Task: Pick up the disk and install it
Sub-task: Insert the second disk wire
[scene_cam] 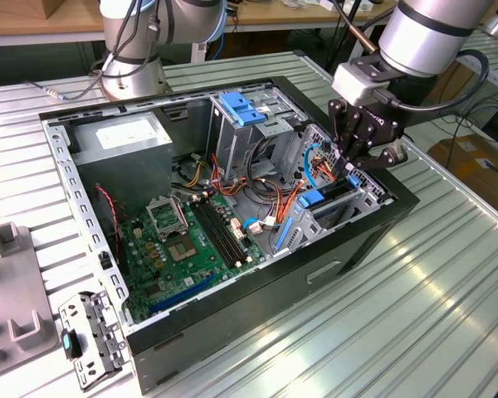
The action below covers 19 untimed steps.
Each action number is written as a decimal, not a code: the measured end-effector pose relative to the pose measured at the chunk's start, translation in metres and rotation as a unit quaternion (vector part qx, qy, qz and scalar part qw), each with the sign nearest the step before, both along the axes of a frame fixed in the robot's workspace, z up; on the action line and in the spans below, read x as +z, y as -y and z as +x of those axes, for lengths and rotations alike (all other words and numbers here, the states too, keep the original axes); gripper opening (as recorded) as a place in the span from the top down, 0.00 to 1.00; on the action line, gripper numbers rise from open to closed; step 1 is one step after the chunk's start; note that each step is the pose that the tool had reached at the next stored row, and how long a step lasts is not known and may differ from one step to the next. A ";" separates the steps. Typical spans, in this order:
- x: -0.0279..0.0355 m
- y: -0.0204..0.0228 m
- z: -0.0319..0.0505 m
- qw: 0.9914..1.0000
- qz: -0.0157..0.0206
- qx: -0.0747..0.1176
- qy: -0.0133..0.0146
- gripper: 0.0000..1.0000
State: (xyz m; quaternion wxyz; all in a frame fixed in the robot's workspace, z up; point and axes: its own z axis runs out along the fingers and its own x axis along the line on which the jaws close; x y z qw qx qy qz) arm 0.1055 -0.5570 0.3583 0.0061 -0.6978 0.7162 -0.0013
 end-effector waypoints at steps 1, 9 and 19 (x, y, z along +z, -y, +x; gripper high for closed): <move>0.0000 0.0000 -0.0004 1.000 0.000 0.000 0.000 0.89; 0.0000 0.0000 -0.0006 1.000 0.000 0.000 0.000 0.89; 0.0026 0.0000 -0.0007 1.000 0.000 0.000 0.000 0.89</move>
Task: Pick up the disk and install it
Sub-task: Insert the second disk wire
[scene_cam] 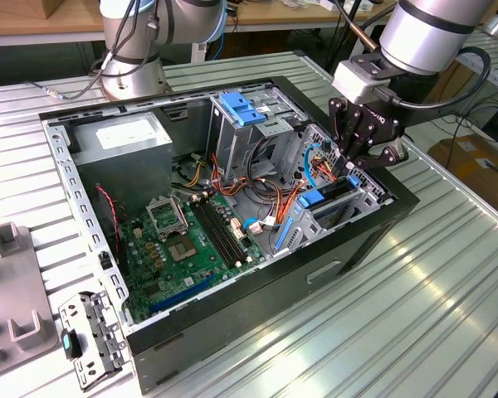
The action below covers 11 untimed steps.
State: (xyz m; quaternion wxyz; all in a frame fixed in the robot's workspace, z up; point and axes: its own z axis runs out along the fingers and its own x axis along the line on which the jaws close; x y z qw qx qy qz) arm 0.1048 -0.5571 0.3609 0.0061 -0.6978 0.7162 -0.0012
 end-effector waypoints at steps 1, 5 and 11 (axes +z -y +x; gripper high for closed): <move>0.0000 0.0000 0.0000 1.000 0.000 0.000 0.000 0.89; 0.0009 0.0003 0.0000 1.000 0.001 0.000 0.000 0.89; 0.0161 0.0003 0.0000 1.000 0.004 0.000 0.000 0.89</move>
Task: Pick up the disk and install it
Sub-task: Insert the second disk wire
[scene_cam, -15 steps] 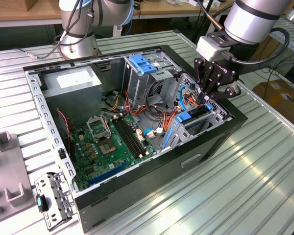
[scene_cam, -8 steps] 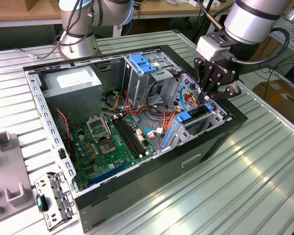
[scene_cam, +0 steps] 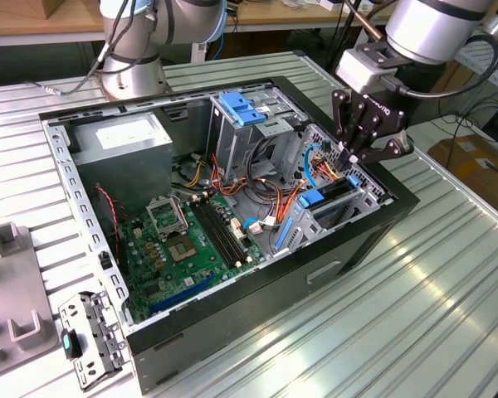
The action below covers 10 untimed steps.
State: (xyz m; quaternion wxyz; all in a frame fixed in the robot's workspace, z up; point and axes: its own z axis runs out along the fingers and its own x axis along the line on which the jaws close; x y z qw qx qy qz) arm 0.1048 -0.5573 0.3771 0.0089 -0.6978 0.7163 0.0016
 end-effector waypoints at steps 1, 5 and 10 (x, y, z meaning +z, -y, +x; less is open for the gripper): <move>0.0032 0.0000 0.0000 1.000 0.001 0.000 0.000 0.89; 0.0162 -0.0006 0.0002 1.000 0.002 0.000 0.000 0.89; 0.0176 -0.0173 0.0006 1.000 0.002 0.000 -0.001 0.89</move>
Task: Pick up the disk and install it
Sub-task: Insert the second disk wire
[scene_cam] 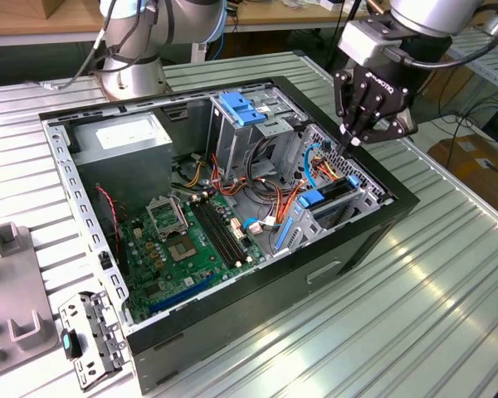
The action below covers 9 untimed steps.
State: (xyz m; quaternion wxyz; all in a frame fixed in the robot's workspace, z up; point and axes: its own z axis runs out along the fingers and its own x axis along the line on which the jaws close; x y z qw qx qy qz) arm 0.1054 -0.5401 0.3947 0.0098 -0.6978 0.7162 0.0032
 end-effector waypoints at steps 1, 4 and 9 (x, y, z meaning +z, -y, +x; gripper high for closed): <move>0.0002 -0.0033 0.0002 1.000 0.000 0.000 0.000 0.89; 0.0002 -0.0158 0.0020 1.000 -0.001 0.000 -0.004 0.89; -0.0039 -0.0300 0.0037 1.000 -0.003 0.000 -0.017 0.89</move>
